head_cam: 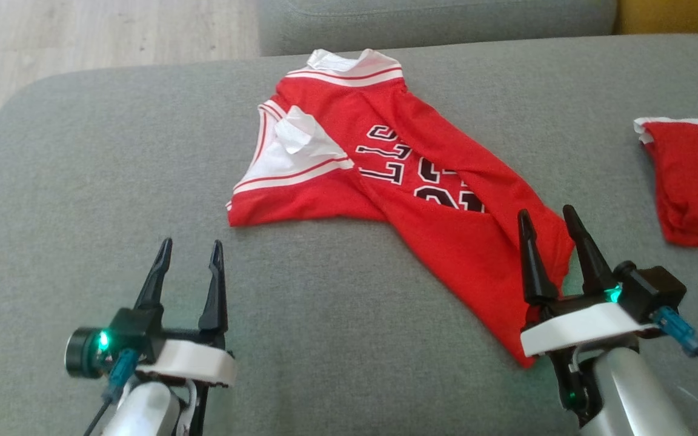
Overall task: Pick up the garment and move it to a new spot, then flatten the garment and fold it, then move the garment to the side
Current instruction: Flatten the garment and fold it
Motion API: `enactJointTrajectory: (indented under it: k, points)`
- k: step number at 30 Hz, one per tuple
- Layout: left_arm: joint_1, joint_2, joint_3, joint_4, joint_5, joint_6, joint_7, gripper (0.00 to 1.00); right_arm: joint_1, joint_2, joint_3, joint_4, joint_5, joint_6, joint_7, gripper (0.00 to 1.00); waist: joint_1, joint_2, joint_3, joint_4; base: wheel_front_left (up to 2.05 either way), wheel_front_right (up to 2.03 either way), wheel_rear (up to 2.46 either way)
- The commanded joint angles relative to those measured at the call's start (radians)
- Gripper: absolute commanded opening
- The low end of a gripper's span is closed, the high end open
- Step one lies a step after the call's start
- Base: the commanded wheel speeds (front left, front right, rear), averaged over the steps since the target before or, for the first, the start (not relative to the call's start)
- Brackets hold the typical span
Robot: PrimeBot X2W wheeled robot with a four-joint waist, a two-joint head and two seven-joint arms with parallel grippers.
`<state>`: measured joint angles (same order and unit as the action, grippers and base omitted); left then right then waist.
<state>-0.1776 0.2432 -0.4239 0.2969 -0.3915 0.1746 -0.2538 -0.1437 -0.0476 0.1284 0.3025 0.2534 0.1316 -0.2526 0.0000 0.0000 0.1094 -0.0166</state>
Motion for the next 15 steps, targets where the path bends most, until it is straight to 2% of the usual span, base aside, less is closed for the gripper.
enactJointTrajectory:
  k: [1,9,15]
  points:
    - [-0.050,0.015,0.039,-0.037,0.011,-0.004,-0.008,1.00,-0.018,-0.003,0.028,-0.031,-0.006,-0.001,-0.009,1.00,0.0000,0.0000,0.006,-0.008,0.00,0.00,0.00]
    - [-0.140,0.019,-0.004,0.005,0.036,-0.047,0.028,1.00,-0.034,-0.003,0.045,-0.035,-0.002,-0.001,-0.009,1.00,0.0000,0.0000,0.052,-0.063,0.00,0.00,0.00]
    - [-0.333,0.026,-0.041,0.086,0.075,-0.088,0.112,1.00,-0.057,-0.003,0.057,-0.054,0.009,-0.001,-0.009,1.00,0.0000,0.0000,0.137,-0.121,0.00,0.00,0.00]
